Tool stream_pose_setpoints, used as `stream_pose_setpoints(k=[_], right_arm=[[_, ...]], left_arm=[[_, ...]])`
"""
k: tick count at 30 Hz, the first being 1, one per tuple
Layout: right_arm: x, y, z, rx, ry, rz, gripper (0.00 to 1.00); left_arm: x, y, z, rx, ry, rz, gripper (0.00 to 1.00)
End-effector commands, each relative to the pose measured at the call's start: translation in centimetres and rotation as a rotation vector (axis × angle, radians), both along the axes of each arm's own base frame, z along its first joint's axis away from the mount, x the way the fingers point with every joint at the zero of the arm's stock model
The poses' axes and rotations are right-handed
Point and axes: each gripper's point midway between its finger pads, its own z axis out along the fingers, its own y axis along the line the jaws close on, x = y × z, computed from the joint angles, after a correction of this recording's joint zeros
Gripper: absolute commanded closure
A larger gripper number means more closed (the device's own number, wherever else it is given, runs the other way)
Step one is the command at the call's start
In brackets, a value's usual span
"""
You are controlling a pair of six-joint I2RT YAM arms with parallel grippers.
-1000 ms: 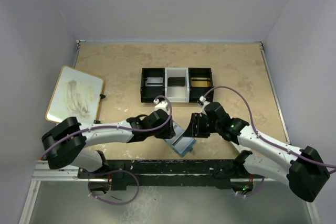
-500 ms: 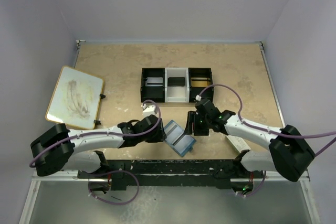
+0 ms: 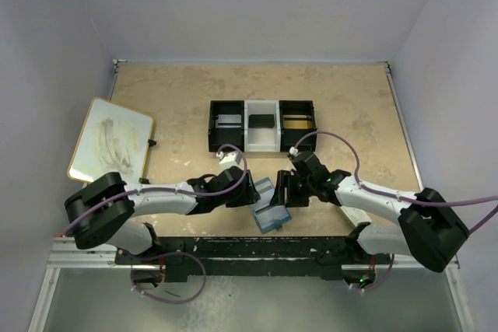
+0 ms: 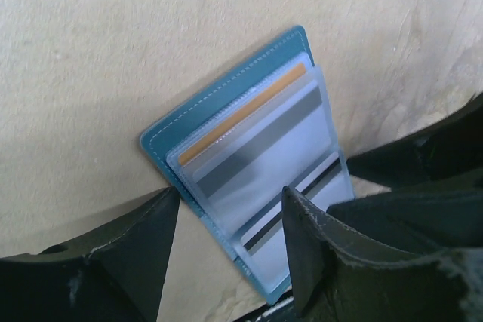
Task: Take the credit cards out of the card holder
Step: Adjust the card holder at the center of the board.
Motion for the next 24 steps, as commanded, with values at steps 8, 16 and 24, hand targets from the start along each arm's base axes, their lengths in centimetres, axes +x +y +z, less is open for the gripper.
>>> stream_pose_setpoints(k=[8,16,24], right_arm=[[-2.2,1.6,1.1,0.230,0.054,-0.044,0.39],[-1.7,3.3,2.0,0.300,0.027,0.028,0.41],[0.1,2.4,3.8,0.248,-0.071,-0.031,0.45]], left_arm=[[7.0,-4.6,2.0,-0.055,-0.077,-0.093,0.46],[7.7,-9.4,1.4,-0.106,-0.037,-0.348,0.49],[9.4,-5.4,4.7,0.076,-0.160,-0.268,0.49]])
